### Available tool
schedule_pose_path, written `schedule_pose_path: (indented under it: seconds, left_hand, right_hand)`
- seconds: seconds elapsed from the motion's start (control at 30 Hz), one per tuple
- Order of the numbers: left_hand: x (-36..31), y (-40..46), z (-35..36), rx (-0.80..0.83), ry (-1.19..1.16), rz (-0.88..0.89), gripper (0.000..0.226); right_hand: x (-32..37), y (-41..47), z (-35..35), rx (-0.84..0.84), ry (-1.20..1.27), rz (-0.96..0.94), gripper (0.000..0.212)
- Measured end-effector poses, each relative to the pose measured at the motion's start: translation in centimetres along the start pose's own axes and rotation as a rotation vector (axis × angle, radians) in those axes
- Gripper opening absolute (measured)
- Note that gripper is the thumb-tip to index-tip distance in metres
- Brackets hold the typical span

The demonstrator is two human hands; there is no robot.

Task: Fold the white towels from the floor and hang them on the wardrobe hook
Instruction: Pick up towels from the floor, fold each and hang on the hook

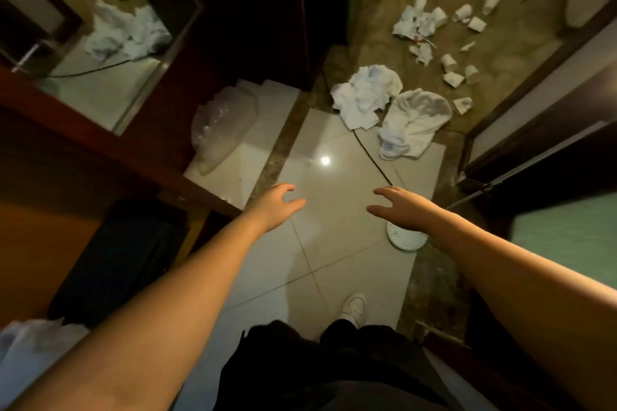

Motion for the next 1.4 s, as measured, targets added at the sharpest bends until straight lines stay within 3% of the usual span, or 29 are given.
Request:
schedule_pose_path:
  seconds: [0.3,0.6,0.87,1.13,1.4]
  left_hand:
    - [-5.7,15.0,1.7,0.101,-0.02,0.0,0.056]
    - [-10.9,34.5,-3.2,0.249,0.103,-0.011,0.053]
    - [-13.5,50.0,-5.2,0.324,0.176,-0.049,0.047]
    - [-14.5,69.9,-0.7,0.341,0.101,-0.128,0.044]
    - [-12.8,89.0,10.3,0.373,-0.008,-0.238,0.03]
  right_hand:
    - [-6.7,9.8,-2.2,0.03,0.132,0.217,0.069]
    - [-11.2,25.0,-8.5,0.11,0.25,0.412,0.069]
    - [-13.8,39.8,-12.8,0.118,0.486,0.464,0.063]
    - [-22.8,58.0,-12.7,0.127,0.609,0.547,0.061]
    - [-31.1,76.1,-9.2,0.165,0.685,0.575,0.049]
Point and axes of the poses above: each hand's wrist, its own y-axis towards the middle knuckle, its own z-axis out of the palm, x = y × z, the point moved 3 cm from there along y, towards the middle knuckle, and after that the axes turned 2 degrees about -y, right-handed, at the moved point
